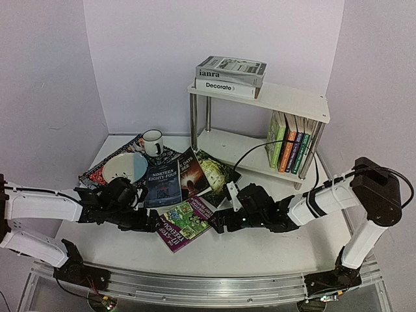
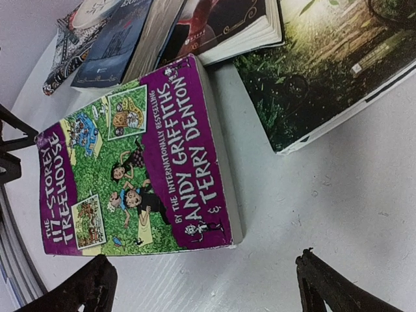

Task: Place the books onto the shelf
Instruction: Move the book from the book pile.

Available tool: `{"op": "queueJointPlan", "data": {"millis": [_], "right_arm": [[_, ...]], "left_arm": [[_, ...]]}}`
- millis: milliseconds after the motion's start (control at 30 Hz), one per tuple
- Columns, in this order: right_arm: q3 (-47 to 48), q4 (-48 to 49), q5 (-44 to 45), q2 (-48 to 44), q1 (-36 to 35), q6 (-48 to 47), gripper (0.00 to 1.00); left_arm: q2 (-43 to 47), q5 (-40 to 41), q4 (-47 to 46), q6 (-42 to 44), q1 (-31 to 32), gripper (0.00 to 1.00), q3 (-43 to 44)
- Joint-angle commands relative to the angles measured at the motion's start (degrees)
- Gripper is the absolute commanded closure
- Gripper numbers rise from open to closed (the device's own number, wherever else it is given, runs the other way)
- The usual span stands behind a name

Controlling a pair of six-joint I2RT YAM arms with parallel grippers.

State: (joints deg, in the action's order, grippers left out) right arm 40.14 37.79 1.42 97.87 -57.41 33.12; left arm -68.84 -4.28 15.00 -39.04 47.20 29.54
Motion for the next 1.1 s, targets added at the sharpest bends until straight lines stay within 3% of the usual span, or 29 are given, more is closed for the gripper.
{"op": "queueJointPlan", "data": {"millis": [0, 533, 700, 767, 867, 1067], "right_arm": [[1.4, 1.1, -1.8, 1.1, 0.0, 0.9, 0.04], [-1.2, 2.3, -3.5, -1.1, 0.0, -1.3, 0.07], [-2.4, 2.3, -3.0, -3.0, 0.0, -2.0, 0.07], [-3.0, 2.2, -3.1, -3.7, 0.0, -2.3, 0.07], [-3.8, 1.8, -3.1, -4.8, 0.0, -2.6, 0.08], [-4.6, -1.1, -3.0, -7.5, -0.5, -6.0, 0.08]], "left_arm": [[-4.0, -4.2, -3.6, 6.3, -0.2, 0.06, 2.1], [-14.8, -0.8, -4.0, 13.2, -0.3, 0.07, 9.3], [-17.0, -5.5, -4.1, 16.6, -0.4, 0.09, 11.7], [-18.0, -7.4, -4.1, 17.0, -0.4, 0.17, 12.4], [-18.2, -8.8, -4.0, 16.6, -0.4, 0.4, 12.8], [-16.0, -12.0, -3.6, 15.8, -0.4, 0.7, 13.0]]}}
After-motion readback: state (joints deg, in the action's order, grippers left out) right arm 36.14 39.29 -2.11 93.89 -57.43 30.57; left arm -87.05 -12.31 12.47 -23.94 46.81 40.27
